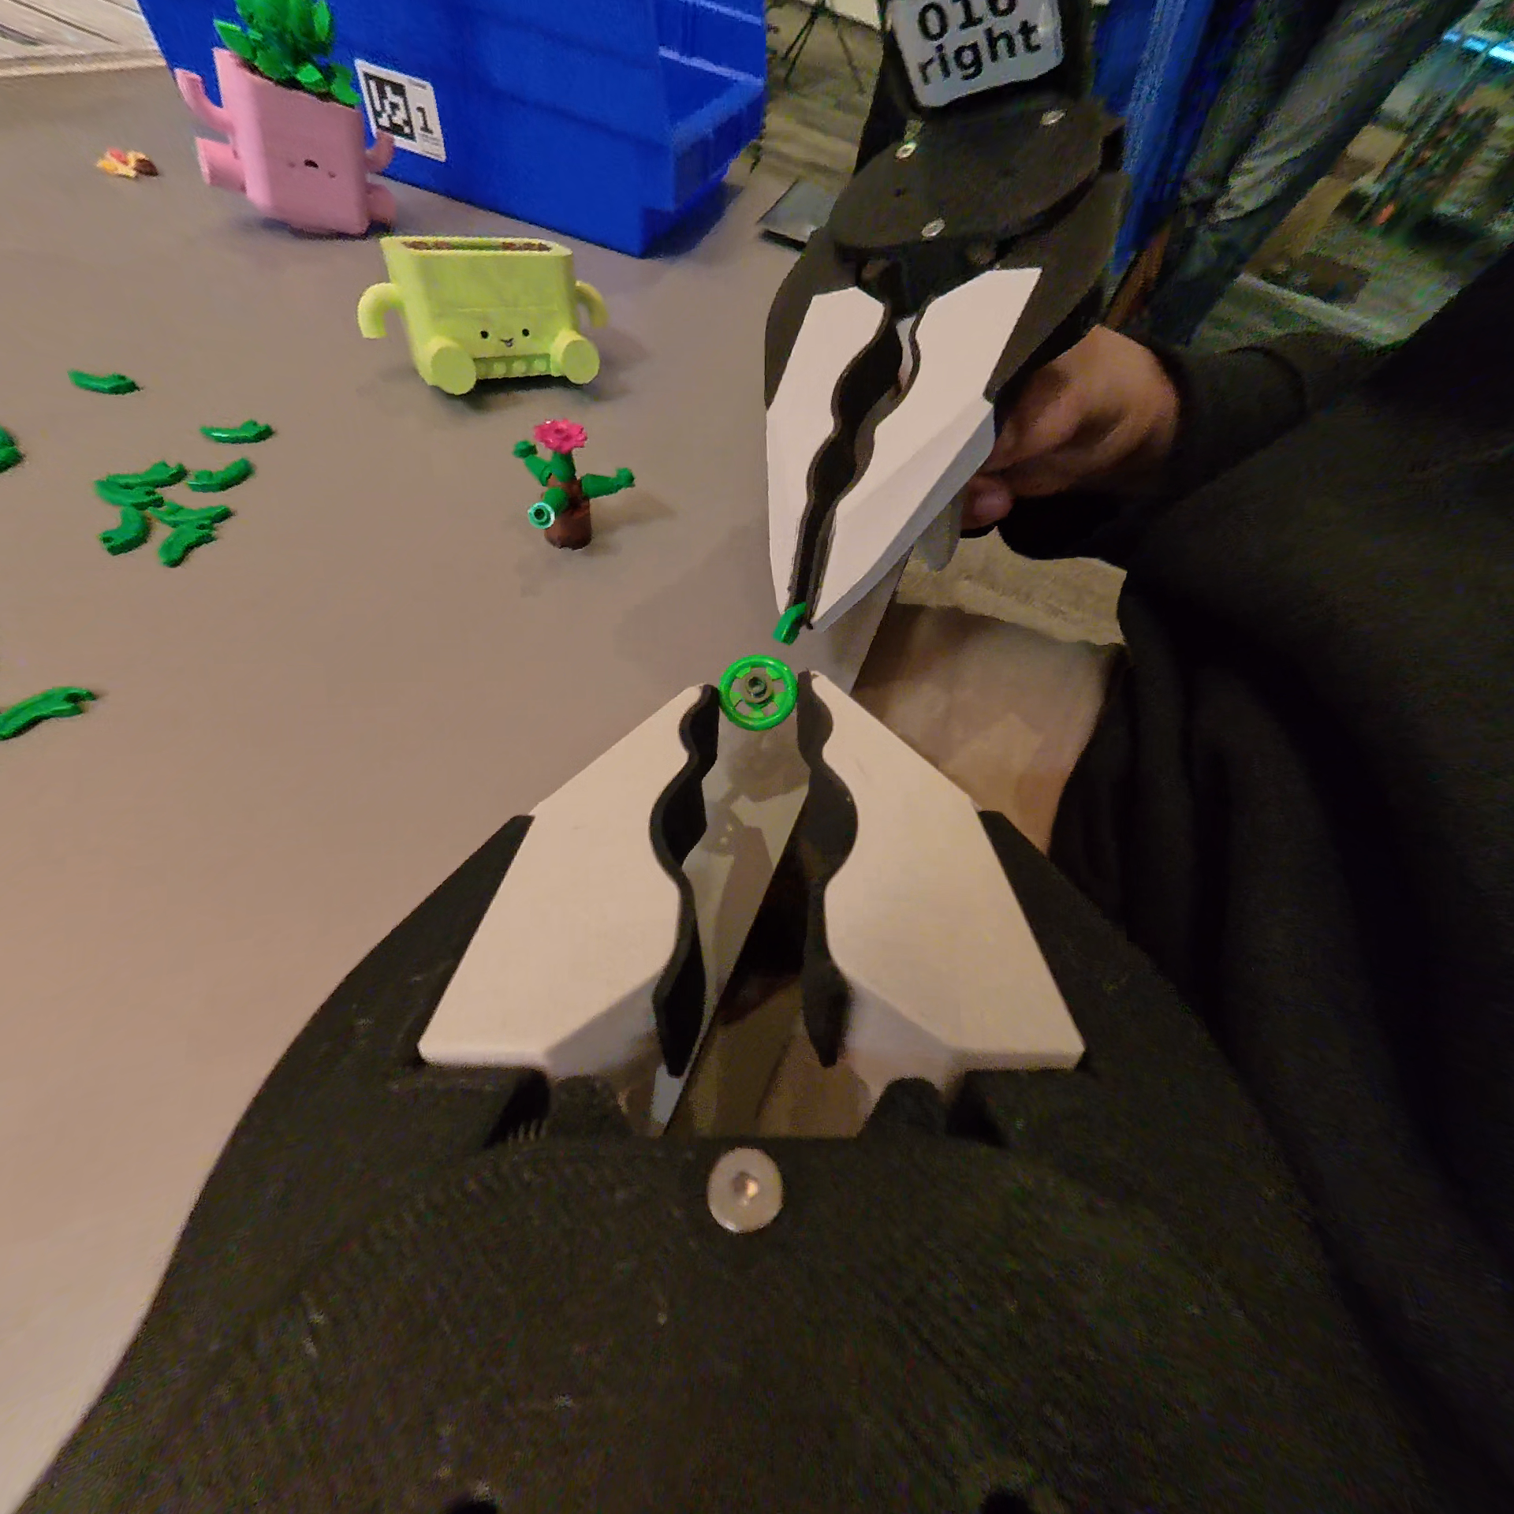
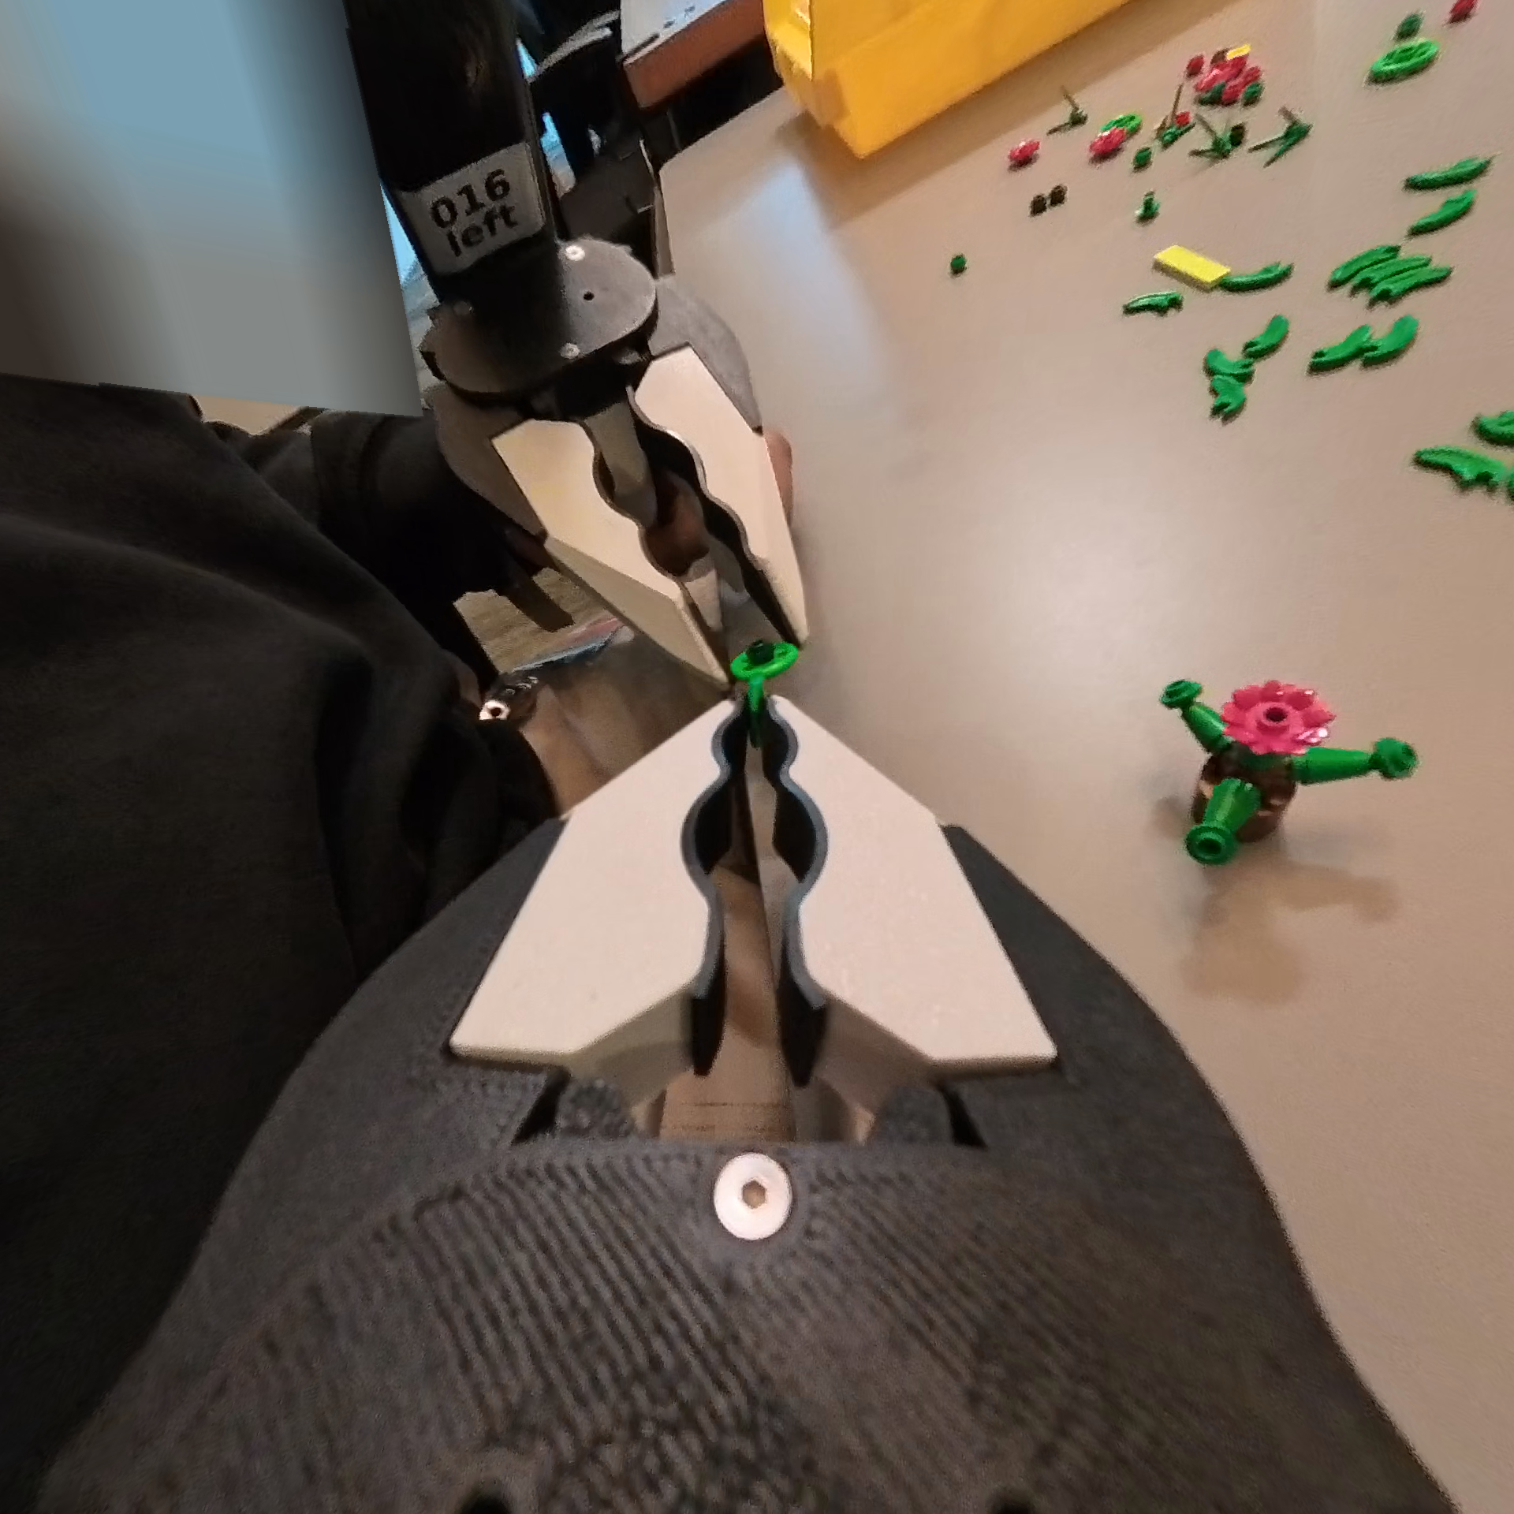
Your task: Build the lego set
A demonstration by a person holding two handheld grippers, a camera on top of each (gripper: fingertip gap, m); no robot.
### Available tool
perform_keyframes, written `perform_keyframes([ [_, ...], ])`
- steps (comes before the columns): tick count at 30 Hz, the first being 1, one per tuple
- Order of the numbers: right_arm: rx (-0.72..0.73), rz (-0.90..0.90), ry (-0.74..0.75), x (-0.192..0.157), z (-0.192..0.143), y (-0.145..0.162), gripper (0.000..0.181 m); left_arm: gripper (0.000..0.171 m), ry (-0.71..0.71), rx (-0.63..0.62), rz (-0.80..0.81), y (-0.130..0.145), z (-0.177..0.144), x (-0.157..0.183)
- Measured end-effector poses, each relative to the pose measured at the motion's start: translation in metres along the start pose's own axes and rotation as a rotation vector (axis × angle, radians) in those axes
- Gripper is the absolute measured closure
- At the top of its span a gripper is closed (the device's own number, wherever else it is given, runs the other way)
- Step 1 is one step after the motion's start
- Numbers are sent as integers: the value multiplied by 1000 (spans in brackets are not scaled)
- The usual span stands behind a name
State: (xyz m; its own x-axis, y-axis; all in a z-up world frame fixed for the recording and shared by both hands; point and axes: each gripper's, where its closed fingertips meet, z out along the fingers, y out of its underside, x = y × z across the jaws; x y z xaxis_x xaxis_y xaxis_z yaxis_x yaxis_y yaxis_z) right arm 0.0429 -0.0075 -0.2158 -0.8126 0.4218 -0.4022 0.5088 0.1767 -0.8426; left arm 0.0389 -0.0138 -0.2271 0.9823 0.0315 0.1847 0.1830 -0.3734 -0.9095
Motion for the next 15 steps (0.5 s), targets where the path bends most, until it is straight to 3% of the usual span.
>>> perform_keyframes([
  [9,-41,80,-42,3,3,5,181,153,9,-26,-4,6,4,3],
  [15,-32,128,-133,-4,0,3,181,153,69,28,-61,-2,2,11],
])
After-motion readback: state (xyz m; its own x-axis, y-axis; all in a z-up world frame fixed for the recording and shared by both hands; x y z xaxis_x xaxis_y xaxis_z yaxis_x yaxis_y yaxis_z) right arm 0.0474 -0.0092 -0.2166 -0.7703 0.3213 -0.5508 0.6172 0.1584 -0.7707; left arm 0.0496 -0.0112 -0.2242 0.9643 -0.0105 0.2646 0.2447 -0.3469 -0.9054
